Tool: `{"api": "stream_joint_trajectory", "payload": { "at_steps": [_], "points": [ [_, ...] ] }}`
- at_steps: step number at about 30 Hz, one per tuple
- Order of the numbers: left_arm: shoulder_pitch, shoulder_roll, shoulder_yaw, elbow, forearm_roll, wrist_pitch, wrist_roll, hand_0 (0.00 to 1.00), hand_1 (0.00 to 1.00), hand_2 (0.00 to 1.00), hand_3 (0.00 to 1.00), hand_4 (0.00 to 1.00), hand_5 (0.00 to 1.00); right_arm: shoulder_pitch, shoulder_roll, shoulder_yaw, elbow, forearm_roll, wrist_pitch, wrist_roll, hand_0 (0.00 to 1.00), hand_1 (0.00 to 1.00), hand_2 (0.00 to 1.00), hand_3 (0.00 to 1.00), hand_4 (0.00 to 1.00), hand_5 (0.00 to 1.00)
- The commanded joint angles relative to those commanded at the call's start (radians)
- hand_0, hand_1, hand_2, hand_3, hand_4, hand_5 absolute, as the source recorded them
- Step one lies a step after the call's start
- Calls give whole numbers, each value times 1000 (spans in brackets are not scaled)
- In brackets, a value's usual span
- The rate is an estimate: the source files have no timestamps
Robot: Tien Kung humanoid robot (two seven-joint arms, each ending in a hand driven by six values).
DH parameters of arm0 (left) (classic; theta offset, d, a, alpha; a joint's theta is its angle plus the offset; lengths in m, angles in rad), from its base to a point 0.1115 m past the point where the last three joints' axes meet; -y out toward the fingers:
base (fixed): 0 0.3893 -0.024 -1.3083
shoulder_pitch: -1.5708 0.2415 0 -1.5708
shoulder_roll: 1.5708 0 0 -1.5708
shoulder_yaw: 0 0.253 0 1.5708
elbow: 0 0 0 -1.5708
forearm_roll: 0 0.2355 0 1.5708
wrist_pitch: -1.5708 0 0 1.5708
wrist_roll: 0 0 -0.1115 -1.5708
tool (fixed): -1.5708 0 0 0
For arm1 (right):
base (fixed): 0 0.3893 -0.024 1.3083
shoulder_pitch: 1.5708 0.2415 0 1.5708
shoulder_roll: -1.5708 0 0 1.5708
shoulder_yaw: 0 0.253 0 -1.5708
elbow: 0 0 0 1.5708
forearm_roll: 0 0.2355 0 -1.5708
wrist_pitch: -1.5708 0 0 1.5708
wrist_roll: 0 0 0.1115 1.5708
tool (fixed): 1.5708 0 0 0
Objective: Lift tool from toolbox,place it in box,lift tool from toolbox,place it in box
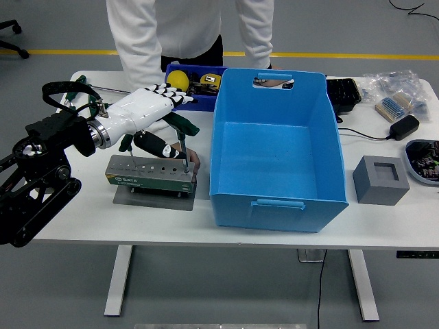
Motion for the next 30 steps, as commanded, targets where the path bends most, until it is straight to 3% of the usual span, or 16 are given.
{"api": "stream_joint_trajectory", "payload": {
  "at_steps": [3,4,9,10,15,16,21,22,27,28,30],
  "points": [
    [-15,-10,10,22,6,22,-6,984,980,985,933,998,508,0,-1,-1,0,2,0,1,729,706,759,597,839,727],
    [-20,-12,17,28,9,29,-7,783,707,737,750,998,538,0,-1,-1,0,2,0,1,729,707,760,598,839,727],
    [-50,-19,62,58,23,46,-9,783,707,737,750,998,538,2,-2,-5,1,1,0,1,729,707,760,598,839,727],
    [-54,-20,69,63,25,49,-10,658,557,585,627,998,555,2,-2,-5,1,2,0,1,730,706,760,597,840,728],
    [-73,-25,99,87,33,72,-13,658,557,585,627,998,555,3,-3,-5,1,3,0,1,730,706,760,597,840,728],
    [-77,-26,106,95,35,76,-13,534,430,457,542,998,569,3,-4,-6,1,3,0,1,730,707,761,599,840,729],
    [-89,-35,125,134,39,101,-12,534,430,457,542,998,569,2,-4,-6,1,4,-1,2,730,707,761,599,840,729],
    [-91,-38,128,142,40,110,-13,468,368,400,496,998,584,2,-4,-6,1,4,-1,2,730,707,760,598,840,729],
    [-97,-45,136,172,42,136,-11,468,368,400,496,998,584,-1,-5,-11,2,5,-1,2,730,707,760,598,840,729],
    [-96,-44,136,175,43,138,-10,424,315,338,430,998,601,-1,-5,-11,2,6,-1,2,730,707,759,598,840,729],
    [-95,-42,140,181,42,143,-8,424,315,338,430,998,601,-2,-5,-10,3,7,-1,2,730,707,759,598,840,729]
  ]
}}
